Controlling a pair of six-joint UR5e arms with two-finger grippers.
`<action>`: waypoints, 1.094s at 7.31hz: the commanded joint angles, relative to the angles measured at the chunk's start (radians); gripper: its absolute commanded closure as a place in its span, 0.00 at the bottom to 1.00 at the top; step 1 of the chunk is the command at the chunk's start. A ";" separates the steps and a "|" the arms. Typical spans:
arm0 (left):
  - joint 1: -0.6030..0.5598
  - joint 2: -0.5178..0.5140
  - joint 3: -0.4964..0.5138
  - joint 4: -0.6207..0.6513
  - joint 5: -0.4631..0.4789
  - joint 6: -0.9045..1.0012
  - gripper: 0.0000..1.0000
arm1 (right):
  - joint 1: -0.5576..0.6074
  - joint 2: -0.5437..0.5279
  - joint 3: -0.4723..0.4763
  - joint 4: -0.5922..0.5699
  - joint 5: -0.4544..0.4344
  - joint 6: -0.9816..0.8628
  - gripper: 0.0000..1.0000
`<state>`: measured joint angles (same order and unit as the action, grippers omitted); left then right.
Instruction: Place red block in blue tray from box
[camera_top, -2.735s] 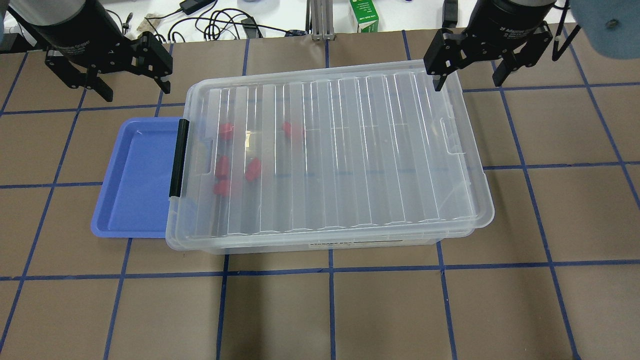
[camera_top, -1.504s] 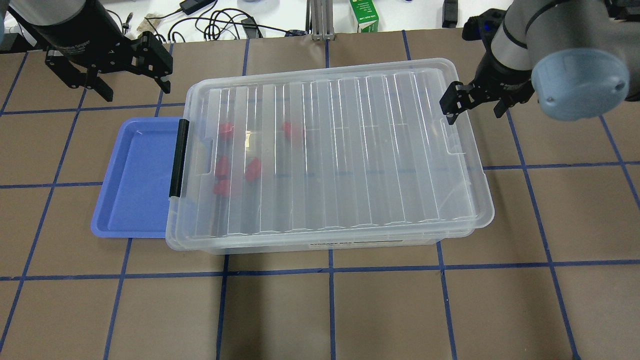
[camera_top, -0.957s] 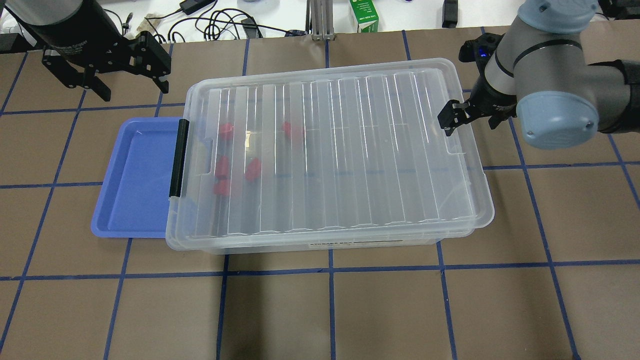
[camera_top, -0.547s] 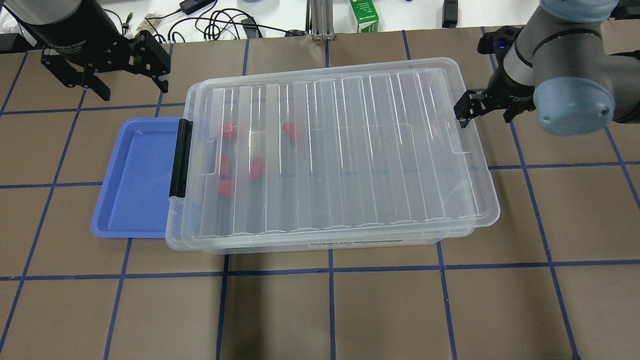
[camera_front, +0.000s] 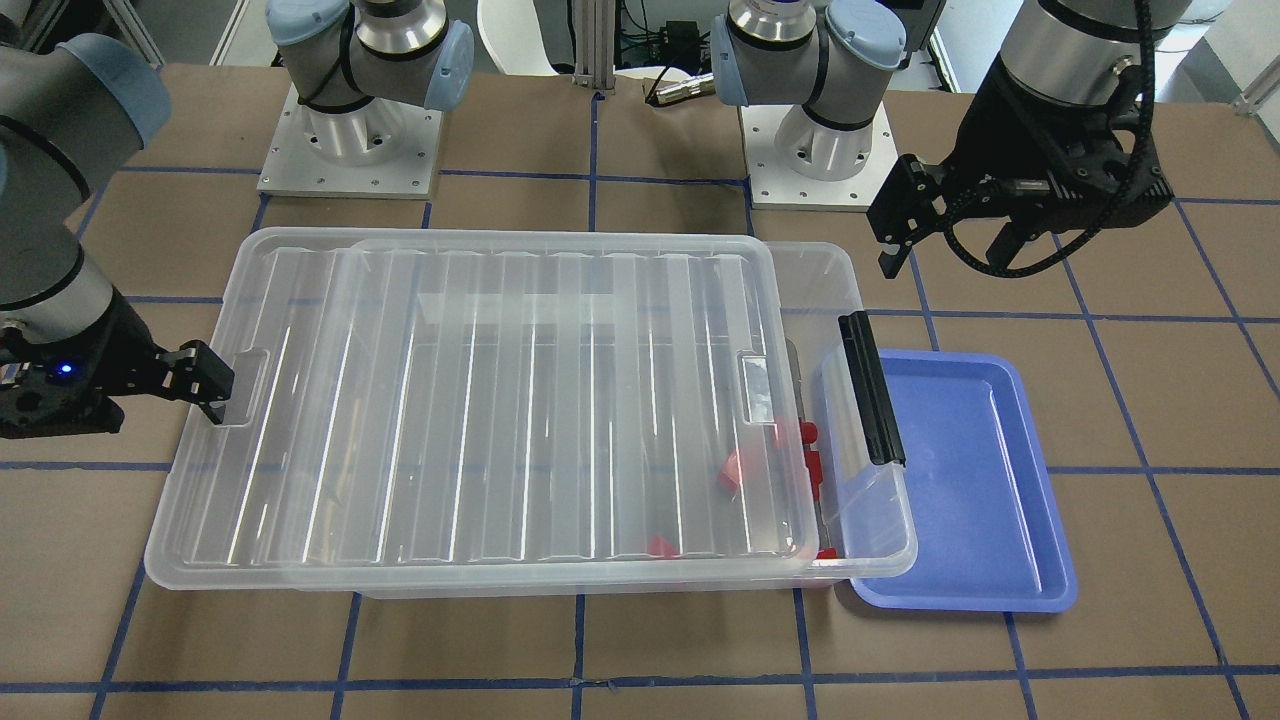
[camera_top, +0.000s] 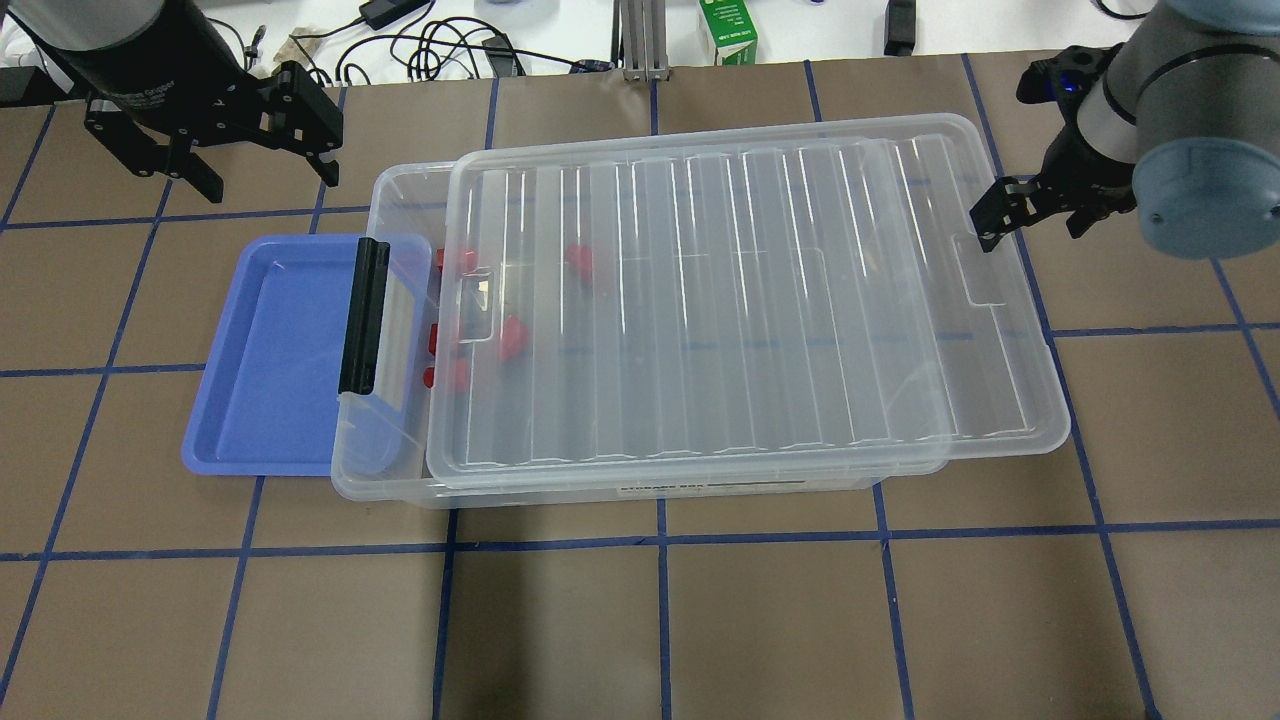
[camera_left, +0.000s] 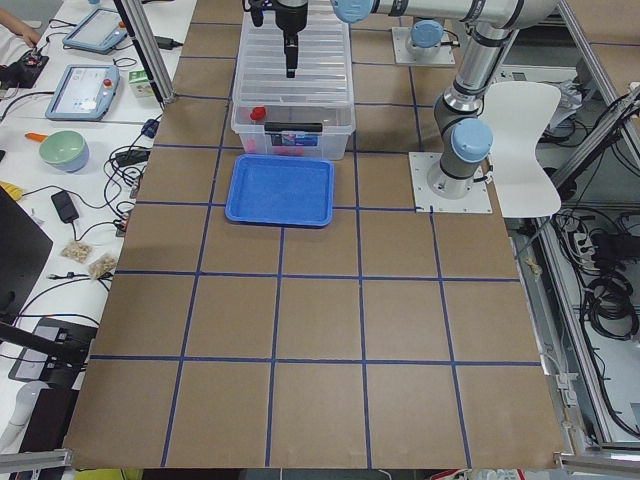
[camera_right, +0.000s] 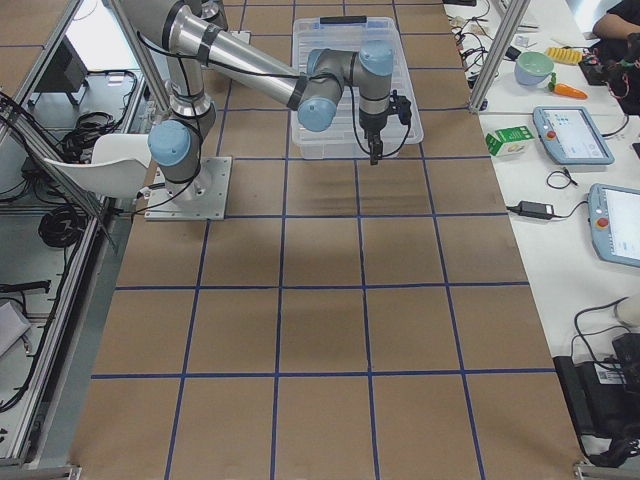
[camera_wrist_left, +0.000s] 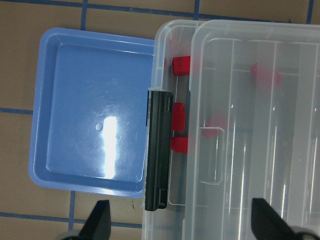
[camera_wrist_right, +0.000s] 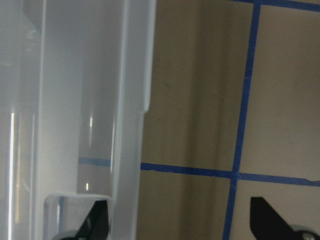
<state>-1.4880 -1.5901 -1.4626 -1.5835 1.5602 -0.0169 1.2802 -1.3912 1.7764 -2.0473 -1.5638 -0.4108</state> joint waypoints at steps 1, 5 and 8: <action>0.000 0.002 -0.001 -0.001 0.000 0.000 0.00 | -0.070 0.000 -0.002 0.003 -0.002 -0.091 0.00; -0.090 -0.025 -0.056 0.045 -0.002 -0.003 0.00 | -0.179 0.000 -0.003 0.010 0.004 -0.200 0.00; -0.101 -0.047 -0.241 0.222 -0.100 0.027 0.00 | -0.187 -0.003 -0.003 0.009 0.001 -0.224 0.00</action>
<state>-1.5853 -1.6321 -1.6234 -1.4267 1.4859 -0.0047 1.0972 -1.3921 1.7733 -2.0387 -1.5635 -0.6301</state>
